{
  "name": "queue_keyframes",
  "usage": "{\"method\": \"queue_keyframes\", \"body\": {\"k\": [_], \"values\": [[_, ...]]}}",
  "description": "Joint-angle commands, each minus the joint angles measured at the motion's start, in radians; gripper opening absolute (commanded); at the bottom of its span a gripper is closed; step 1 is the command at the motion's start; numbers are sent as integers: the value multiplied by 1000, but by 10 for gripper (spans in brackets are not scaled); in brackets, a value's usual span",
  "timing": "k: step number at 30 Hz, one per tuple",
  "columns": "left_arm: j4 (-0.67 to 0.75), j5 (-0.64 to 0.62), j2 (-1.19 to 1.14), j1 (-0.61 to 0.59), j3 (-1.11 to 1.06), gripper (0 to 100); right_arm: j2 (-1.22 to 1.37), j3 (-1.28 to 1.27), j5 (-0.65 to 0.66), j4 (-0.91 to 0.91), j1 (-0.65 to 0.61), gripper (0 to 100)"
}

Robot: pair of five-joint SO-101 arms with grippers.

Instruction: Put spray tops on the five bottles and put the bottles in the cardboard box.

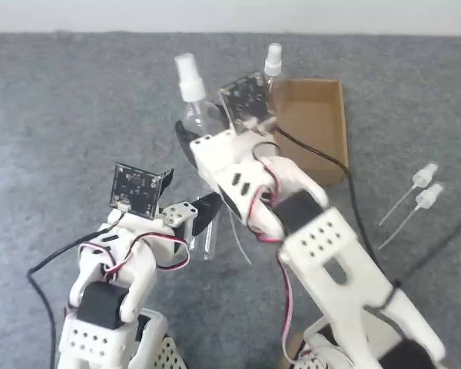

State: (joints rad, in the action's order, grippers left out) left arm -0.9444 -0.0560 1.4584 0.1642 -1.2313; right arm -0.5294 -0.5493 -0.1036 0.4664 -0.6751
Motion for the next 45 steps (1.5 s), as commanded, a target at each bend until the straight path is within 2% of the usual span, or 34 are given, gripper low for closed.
{"method": "queue_keyframes", "body": {"k": [1, 7, 12, 16, 20, 25, 31, 37, 45], "values": [[26, 9, -2, -3, 4, 310, -159, -26, 11, 65, -5, 6], [28, 9, -2, -8, 4, 309, -248, -118, 12, 73, -5, 6], [31, 9, -2, -69, 4, 309, -282, -140, 14, 74, 1, 6], [29, 8, 0, -68, 2, 309, -282, -133, 112, 74, 4, 6], [26, 8, 3, -68, 2, 309, -280, -106, 176, 76, 87, 6], [25, 8, 0, -68, 1, 309, -269, 35, 186, 153, 291, 6], [44, 8, 0, -69, -21, 309, -84, 183, 229, 168, 484, 6], [91, 3, 5, -78, -59, 309, 137, 282, 224, 153, 565, 6], [127, 2, 5, -78, -91, 308, 357, 299, 232, -58, 590, 6]]}}
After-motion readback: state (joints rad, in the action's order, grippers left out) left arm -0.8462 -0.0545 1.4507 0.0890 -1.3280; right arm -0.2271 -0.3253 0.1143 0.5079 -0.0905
